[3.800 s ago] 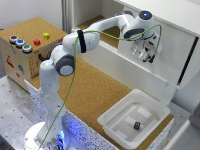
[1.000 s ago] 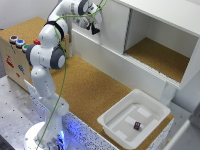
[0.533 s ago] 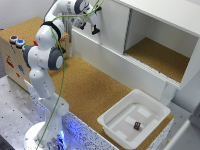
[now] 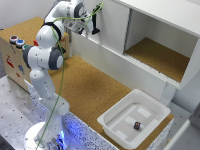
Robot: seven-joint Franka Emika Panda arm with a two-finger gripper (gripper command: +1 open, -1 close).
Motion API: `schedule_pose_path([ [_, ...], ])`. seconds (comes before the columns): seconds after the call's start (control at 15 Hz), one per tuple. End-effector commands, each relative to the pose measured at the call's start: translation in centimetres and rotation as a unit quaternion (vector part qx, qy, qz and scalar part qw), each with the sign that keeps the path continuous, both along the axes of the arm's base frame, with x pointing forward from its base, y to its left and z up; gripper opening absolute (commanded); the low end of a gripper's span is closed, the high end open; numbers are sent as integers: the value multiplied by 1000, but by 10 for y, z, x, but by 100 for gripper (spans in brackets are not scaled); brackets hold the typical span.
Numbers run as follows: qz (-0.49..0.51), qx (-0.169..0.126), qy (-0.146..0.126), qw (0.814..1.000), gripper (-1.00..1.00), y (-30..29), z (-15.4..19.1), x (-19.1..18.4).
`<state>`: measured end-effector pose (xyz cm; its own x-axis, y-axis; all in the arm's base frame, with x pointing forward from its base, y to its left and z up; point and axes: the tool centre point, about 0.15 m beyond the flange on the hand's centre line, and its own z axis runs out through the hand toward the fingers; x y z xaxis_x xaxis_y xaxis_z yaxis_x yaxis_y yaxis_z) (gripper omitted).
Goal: Slide the door all the way to the left
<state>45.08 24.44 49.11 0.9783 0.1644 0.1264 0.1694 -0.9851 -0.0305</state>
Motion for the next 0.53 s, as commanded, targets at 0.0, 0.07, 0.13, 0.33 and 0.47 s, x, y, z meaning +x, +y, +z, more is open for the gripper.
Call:
schedule_pose_path([
  [0.0,113,-4,17,993,100,72,-27,-15],
  [0.07,142,0,24,990,100,86,-29,-20],
  [0.13,165,5,37,986,100,95,-30,-23],
  [0.33,165,5,37,986,100,95,-30,-23],
  [0.47,165,5,37,986,100,95,-30,-23],
])
